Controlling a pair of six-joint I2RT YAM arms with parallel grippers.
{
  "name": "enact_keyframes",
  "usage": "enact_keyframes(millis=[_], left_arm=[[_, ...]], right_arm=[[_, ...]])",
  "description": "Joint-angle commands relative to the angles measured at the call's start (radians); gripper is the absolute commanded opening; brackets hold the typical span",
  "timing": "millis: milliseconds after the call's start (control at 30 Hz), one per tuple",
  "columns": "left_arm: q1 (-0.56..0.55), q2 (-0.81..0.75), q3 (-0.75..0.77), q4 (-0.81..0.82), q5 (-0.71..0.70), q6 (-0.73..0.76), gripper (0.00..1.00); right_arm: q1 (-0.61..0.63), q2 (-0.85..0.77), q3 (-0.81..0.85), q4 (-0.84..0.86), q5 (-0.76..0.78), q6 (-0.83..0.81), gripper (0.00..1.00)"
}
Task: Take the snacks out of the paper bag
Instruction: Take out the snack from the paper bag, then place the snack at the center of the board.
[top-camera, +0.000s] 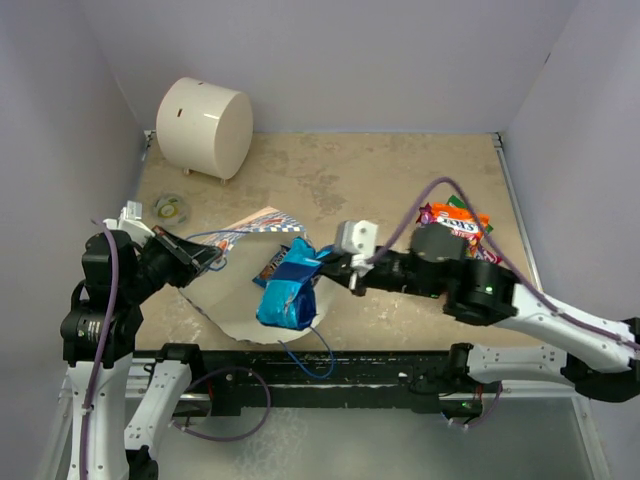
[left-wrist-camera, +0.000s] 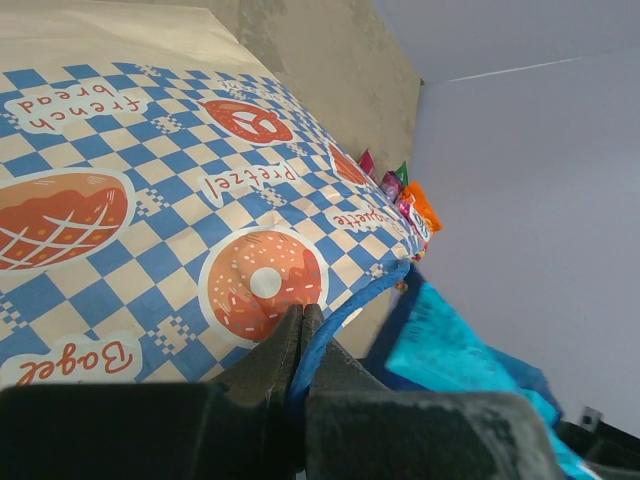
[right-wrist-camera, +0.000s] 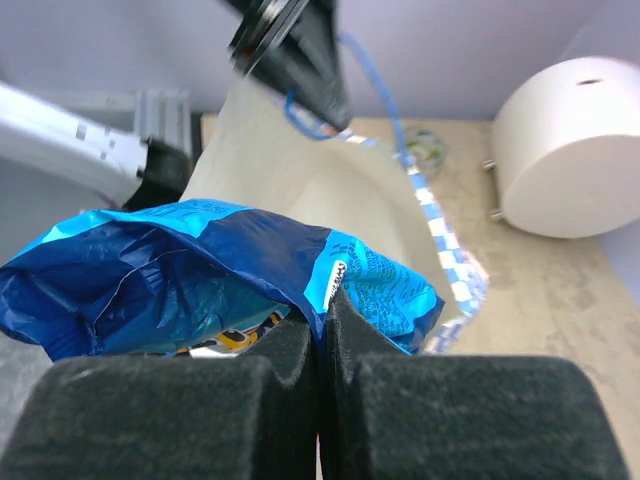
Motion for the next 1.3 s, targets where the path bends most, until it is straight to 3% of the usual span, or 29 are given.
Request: enact_keyframes(millis=[0, 100, 200, 267, 433, 667, 867, 967, 1267], left_arm=[[-0.001, 0.009, 0.021, -0.019, -0.048, 0.004, 0.0], [-0.001, 0.005, 0.019, -0.031, -0.051, 0.003, 0.0], [-0.001, -0.002, 0.018, -0.043, -0.054, 0.001, 0.0], [-0.001, -0.007, 0.019, -0.052, -0.057, 0.001, 0.0], [-0.001, -0.017, 0.022, -0.075, -0.057, -0.004, 0.0], [-0.001, -0.013, 0.039, -0.077, -0.05, -0.013, 0.0], [-0.001, -0.011, 0.051, -0.082, -0.043, -0.016, 0.0], [-0.001, -0.018, 0.051, -0.087, -0.043, -0.017, 0.0], [-0.001, -0.017, 0.042, -0.087, -0.039, -0.013, 0.0]], right_arm=[[0.002, -0.107, 0.156, 0.061, 0.364, 0.118, 0.0], [0.003, -0.112, 0.177, 0.043, 0.742, 0.17, 0.0], [-0.001, -0.096, 0.149, 0.077, 0.999, 0.083, 0.0], [-0.045, -0.071, 0.122, 0.099, 1.084, 0.037, 0.0], [-0.293, 0.01, 0.097, 0.053, 0.884, 0.132, 0.0], [-0.441, 0.198, 0.033, 0.194, 0.7, 0.131, 0.0], [-0.535, 0.305, -0.069, 0.317, 0.574, 0.13, 0.0], [-0.556, 0.334, -0.144, 0.348, 0.592, 0.07, 0.0], [-0.568, 0.287, -0.337, 0.192, 0.514, 0.144, 0.0]])
